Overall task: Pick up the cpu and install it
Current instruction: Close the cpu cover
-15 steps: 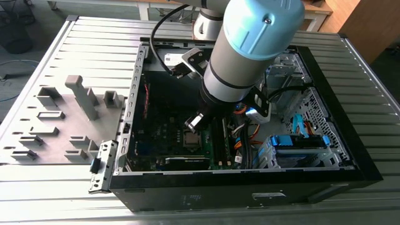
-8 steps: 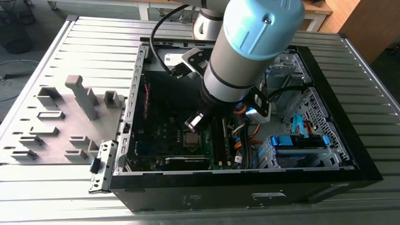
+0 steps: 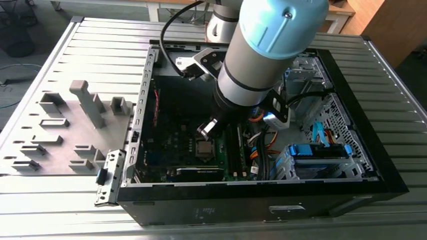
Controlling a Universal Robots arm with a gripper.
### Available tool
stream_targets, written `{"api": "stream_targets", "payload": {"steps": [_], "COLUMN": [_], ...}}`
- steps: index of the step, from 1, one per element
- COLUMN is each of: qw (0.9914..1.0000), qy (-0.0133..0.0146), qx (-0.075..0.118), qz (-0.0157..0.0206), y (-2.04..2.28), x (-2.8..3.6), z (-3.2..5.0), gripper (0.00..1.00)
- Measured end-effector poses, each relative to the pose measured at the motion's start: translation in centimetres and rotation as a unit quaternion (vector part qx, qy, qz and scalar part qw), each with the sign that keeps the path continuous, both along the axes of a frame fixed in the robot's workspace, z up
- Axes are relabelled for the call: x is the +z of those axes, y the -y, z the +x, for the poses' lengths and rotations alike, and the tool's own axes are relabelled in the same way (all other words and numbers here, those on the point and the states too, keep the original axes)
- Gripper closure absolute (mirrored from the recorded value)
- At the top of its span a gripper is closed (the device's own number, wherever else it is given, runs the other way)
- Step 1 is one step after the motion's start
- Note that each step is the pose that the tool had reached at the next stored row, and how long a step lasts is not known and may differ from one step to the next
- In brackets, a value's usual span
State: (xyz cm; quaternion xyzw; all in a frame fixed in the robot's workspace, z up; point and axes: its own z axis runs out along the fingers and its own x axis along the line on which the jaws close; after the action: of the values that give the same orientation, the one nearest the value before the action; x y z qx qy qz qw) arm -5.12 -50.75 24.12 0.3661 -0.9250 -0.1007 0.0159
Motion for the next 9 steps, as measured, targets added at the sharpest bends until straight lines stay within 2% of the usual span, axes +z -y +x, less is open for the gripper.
{"api": "stream_targets", "payload": {"steps": [4, 9], "qw": [1.00000, 1.00000], "qy": [-0.0001, 0.0000], "qx": [0.000, 0.000], "qz": [-0.0001, 0.0000], "y": [-0.07, -0.37], "x": [0.01, 0.00], "z": [0.02, 0.14], "gripper": [0.89, 0.89]}}
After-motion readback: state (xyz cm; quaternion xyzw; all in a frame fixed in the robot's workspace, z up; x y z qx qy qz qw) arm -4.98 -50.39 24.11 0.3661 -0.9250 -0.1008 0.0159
